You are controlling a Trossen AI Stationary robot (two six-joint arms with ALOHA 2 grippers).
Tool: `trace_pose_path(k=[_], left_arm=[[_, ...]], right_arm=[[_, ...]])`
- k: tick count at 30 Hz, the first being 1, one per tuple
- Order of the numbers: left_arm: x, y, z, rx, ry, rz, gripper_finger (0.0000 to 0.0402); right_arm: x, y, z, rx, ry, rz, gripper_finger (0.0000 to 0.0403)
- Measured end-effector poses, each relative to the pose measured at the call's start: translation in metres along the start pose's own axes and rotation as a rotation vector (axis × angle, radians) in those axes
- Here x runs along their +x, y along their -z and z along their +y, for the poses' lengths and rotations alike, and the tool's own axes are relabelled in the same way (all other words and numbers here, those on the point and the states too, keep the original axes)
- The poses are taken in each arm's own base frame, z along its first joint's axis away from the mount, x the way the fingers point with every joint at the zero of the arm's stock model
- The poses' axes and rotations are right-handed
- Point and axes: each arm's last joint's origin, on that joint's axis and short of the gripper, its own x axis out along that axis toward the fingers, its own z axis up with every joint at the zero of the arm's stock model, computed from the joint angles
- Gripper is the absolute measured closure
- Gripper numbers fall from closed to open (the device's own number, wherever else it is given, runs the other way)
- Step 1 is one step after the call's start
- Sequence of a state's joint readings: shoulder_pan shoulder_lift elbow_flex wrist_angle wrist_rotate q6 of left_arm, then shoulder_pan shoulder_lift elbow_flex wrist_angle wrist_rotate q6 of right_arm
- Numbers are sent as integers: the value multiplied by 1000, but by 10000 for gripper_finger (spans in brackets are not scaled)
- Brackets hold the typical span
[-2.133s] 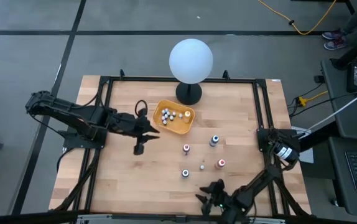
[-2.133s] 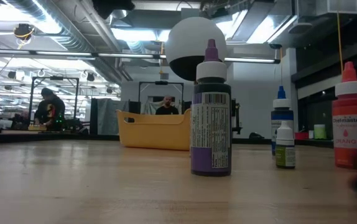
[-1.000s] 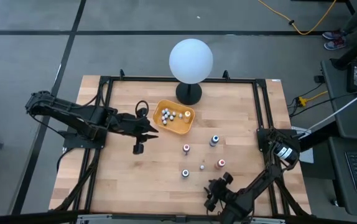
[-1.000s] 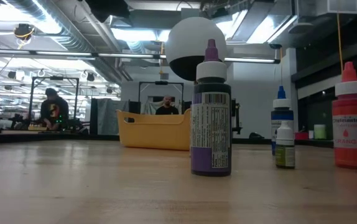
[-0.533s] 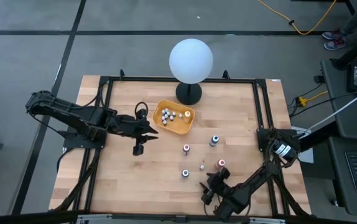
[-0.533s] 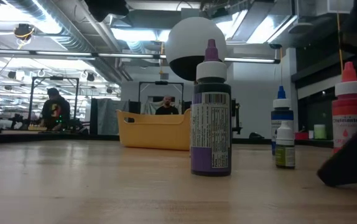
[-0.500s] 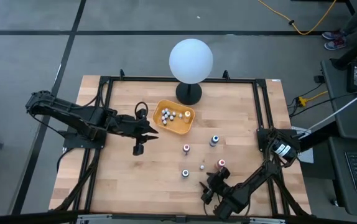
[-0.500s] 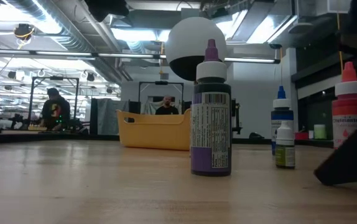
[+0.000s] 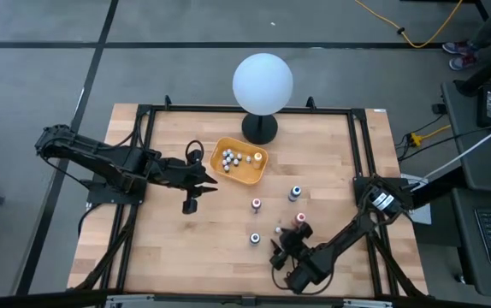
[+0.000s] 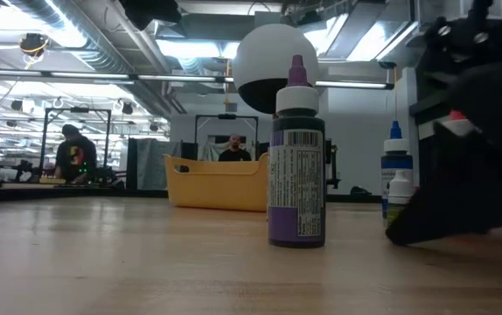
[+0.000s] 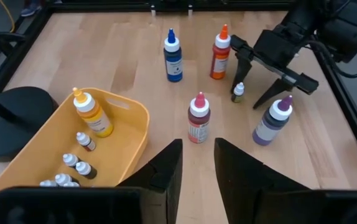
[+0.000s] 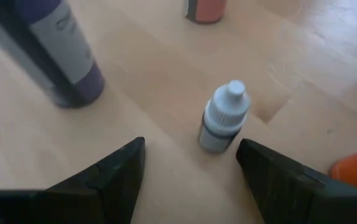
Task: Pick & Place food coloring
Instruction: Put the small green food coloring bottle into the yellow bin
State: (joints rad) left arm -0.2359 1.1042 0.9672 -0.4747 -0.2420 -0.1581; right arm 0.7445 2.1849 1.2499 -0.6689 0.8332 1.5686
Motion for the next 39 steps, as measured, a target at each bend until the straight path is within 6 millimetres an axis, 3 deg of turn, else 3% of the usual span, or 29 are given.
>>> trace_pose_path(k=[11,23,39], left_arm=[[0,0,0,6,10,2,313],[0,0,0,14,16,3,313],[0,0,0,14,0,0,313]], right_arm=[[16,-12,-3,-16,39,-13,141],[1,5,0,-29,-12,-7,180],[-12,17,-3,-31,-27,12,183]])
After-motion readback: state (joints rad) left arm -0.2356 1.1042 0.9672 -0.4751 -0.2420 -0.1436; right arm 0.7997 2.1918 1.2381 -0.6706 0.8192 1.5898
